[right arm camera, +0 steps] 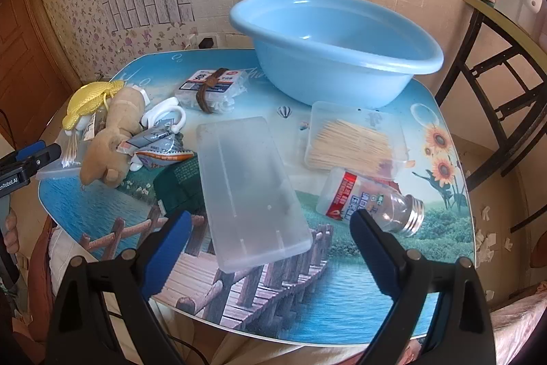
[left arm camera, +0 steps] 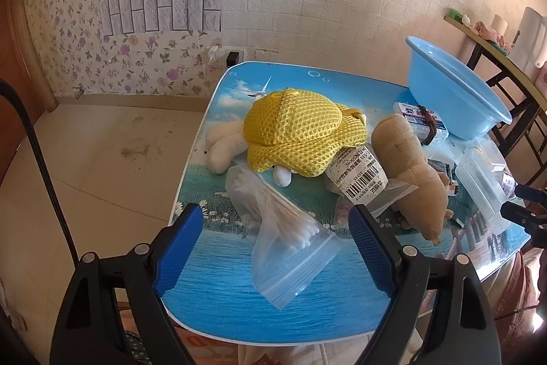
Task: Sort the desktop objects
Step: 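Grasp the zip bag of cotton swabs with the left tool while the right tool grasps the frosted plastic lid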
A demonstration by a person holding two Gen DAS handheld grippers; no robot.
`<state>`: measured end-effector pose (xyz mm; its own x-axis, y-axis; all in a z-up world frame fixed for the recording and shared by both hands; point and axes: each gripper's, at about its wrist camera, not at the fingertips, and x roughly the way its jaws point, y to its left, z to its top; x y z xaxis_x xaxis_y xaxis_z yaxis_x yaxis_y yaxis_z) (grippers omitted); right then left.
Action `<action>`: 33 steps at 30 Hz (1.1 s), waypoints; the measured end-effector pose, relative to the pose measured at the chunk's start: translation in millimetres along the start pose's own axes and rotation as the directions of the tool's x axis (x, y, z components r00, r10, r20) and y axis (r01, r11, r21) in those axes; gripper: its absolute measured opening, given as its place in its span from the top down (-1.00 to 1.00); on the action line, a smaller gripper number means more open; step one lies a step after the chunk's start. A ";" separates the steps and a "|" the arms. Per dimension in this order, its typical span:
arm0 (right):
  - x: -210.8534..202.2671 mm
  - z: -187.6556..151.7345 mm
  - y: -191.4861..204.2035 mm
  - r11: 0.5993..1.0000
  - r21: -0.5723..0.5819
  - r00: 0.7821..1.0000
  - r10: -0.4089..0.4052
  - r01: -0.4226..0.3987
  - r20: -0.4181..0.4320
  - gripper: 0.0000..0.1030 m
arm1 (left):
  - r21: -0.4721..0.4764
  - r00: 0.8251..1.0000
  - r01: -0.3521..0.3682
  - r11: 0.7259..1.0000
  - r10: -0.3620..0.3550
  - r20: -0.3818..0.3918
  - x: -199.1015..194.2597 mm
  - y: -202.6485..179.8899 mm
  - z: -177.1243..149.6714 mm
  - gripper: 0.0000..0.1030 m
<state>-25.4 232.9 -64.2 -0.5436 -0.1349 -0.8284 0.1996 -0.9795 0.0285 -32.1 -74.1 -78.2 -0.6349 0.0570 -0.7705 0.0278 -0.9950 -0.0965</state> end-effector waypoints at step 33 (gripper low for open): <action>29.8 2.5 5.8 0.997 -0.017 0.993 0.076 -0.078 -0.088 -0.28 | 0.036 0.997 0.029 0.999 -0.027 -0.067 2.7 -1.4 -19.7 0.50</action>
<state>-42.5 222.8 -87.3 -0.4528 -0.1950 -0.8700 0.2551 -0.9633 0.0831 -18.7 -70.9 -92.6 -0.5819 0.0889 -0.8084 -0.0184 -0.9952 -0.0962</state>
